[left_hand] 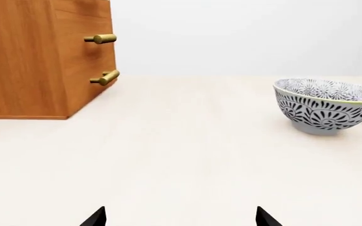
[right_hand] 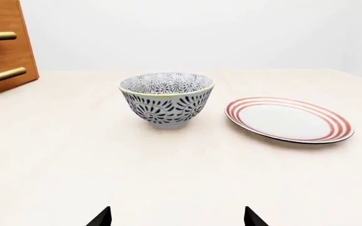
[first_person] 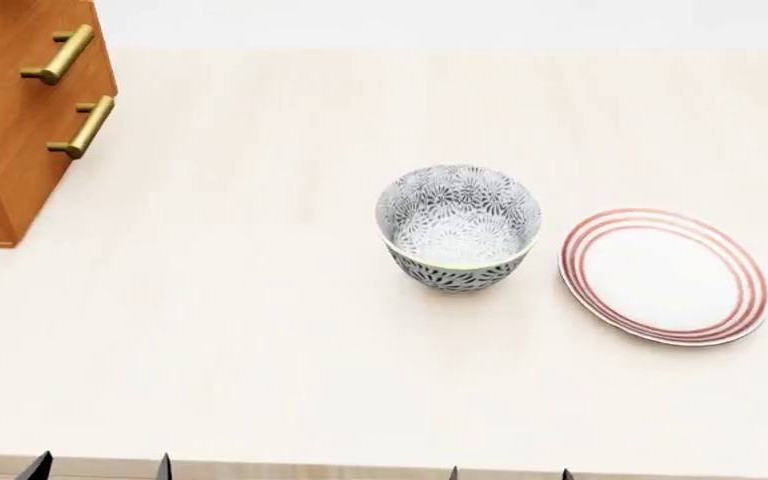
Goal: Put the bowl on top of the cabinet.
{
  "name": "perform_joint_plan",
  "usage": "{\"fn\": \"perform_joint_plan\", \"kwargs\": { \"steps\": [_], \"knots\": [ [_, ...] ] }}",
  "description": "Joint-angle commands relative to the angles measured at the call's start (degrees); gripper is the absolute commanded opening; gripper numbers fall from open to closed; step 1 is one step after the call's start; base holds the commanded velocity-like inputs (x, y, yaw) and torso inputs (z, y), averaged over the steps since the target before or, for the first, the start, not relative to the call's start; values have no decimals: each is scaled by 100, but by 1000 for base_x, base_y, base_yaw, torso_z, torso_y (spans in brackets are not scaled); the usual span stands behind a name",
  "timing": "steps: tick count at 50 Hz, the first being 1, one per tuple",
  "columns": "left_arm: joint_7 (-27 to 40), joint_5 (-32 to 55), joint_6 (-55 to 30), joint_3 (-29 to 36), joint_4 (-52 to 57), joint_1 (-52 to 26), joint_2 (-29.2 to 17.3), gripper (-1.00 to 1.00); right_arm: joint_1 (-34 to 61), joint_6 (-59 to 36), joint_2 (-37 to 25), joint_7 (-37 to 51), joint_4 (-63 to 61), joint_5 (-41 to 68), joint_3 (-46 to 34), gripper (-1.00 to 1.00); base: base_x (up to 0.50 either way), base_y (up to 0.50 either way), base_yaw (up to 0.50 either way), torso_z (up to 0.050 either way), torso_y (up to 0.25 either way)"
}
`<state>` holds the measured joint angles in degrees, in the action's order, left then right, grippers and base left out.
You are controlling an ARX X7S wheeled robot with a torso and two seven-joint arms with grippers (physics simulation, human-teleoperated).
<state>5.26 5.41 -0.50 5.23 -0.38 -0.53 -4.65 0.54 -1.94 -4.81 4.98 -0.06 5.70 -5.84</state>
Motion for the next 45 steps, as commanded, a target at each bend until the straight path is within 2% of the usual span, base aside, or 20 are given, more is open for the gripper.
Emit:
{"fn": "perform_joint_plan", "kwargs": {
  "steps": [1, 30, 45],
  "knots": [
    [-13, -7, 1, -28, -13, -10, 6, 100, -18, 144, 28, 38, 31, -127, -27, 100, 0, 465, 0, 0, 0],
    [188, 151, 39, 189, -17, -32, -168, 100, -23, 147, -157, 185, -13, 109, -233, 100, 0, 464, 0, 0, 0],
    [375, 112, -162, 313, 12, -82, -227, 100, -14, -57, -210, 251, -100, 292, -297, 100, 0, 74, 0, 0, 0]
  ]
}}
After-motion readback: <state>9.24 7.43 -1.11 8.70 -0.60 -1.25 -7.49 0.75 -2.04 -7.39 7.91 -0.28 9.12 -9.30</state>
